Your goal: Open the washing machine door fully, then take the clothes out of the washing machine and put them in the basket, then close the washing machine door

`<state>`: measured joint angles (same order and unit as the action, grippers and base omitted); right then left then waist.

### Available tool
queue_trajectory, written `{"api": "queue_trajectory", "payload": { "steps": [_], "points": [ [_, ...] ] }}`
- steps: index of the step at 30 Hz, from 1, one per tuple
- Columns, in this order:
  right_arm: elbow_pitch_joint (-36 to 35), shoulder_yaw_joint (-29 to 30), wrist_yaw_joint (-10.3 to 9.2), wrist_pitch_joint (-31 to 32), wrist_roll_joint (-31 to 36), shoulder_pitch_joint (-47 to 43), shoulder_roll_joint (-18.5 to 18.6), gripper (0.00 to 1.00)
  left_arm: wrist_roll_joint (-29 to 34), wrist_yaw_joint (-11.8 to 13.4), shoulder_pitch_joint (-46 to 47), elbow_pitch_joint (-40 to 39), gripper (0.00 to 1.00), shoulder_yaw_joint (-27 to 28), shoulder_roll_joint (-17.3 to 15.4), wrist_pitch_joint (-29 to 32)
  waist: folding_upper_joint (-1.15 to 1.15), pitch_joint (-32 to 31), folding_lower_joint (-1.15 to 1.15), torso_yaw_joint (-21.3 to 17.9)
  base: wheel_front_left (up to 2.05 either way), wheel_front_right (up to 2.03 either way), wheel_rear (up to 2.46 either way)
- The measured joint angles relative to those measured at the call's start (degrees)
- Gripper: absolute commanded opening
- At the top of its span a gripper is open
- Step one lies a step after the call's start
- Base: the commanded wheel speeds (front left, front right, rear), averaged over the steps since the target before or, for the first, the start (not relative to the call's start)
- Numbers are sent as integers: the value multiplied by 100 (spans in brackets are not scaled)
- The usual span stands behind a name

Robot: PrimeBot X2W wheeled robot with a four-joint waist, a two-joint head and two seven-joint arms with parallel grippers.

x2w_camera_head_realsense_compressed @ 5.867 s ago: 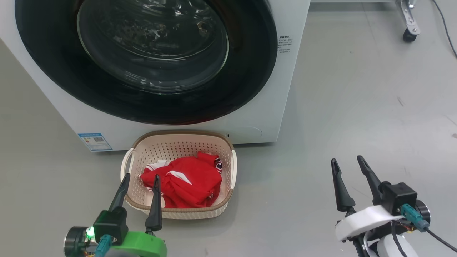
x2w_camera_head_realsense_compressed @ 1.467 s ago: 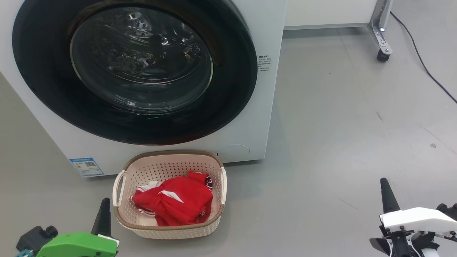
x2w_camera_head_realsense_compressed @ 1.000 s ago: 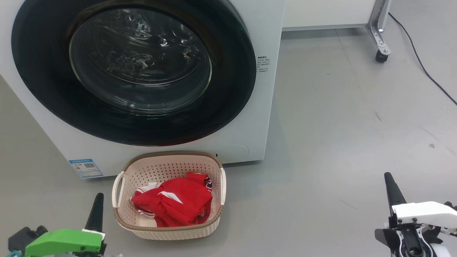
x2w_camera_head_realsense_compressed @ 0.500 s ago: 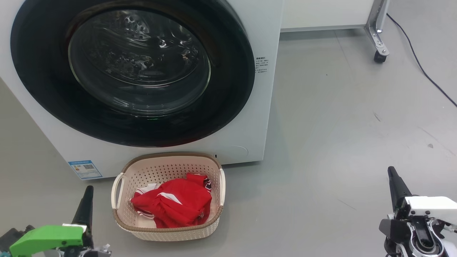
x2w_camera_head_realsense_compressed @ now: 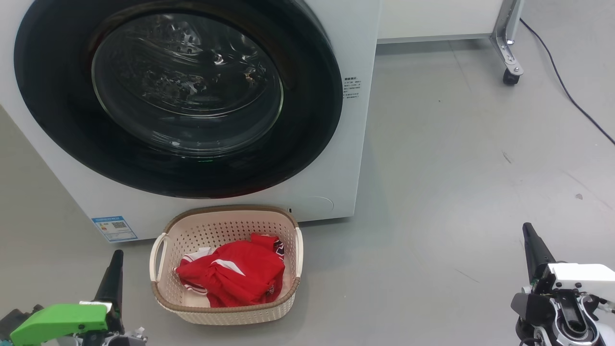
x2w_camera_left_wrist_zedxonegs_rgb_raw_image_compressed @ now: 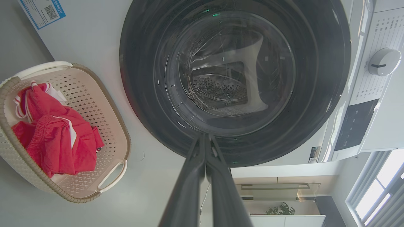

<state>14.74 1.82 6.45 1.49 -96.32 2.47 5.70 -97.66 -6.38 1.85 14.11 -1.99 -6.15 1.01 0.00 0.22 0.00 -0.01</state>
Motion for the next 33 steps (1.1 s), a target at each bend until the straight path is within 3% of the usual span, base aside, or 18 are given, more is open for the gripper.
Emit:
{"api": "queue_trajectory", "payload": {
  "steps": [33],
  "points": [
    [68, 25, 5, 26, 0, 59, -1, 0, 0, -48, 63, 87, 0, 15, 1, 20, 0, -4, 0, 1, 0, 0, 0]
  ]
}}
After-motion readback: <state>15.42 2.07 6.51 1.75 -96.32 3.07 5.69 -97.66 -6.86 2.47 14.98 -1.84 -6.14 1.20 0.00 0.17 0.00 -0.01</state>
